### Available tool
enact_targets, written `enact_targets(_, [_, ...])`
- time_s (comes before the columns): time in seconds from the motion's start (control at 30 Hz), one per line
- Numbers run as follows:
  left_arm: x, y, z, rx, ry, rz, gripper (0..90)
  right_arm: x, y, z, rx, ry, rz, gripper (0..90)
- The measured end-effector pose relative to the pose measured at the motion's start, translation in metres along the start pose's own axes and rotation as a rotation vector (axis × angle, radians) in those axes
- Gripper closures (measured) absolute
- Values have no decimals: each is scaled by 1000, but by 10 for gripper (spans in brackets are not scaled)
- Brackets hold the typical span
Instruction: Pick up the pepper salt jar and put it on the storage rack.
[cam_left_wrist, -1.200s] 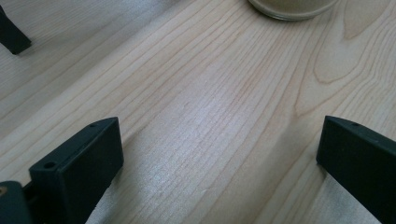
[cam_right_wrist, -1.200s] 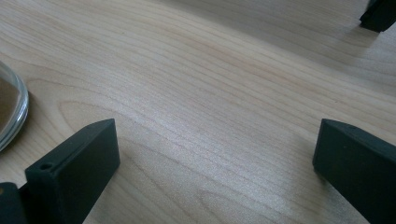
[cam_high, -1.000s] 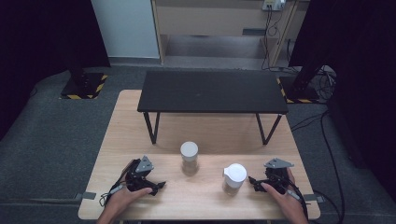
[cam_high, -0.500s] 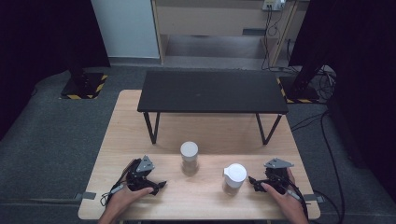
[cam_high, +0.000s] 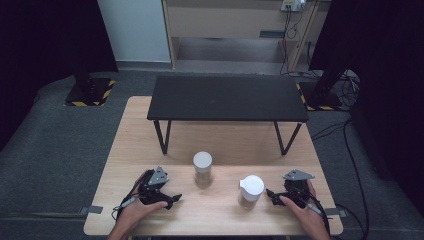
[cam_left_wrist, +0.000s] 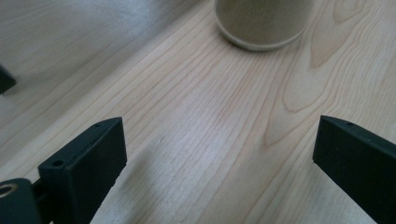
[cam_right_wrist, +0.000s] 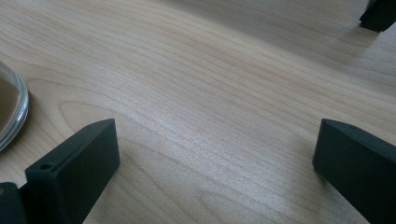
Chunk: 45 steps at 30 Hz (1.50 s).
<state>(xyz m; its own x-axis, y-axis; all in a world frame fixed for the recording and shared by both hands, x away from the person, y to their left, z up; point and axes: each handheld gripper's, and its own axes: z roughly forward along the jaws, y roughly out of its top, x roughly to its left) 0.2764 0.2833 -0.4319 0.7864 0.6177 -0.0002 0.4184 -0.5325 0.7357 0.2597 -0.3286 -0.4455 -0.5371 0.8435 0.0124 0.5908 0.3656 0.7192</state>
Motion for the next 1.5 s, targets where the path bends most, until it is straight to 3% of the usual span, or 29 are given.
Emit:
enact_targets(1.03, [-11, 15, 13, -102, -49, 9, 27, 0, 0, 0, 0, 0, 0, 12])
enact_targets(1.5, [-16, 40, 13, -133, -48, 38, 27, 0, 0, 0, 0, 0, 0, 12])
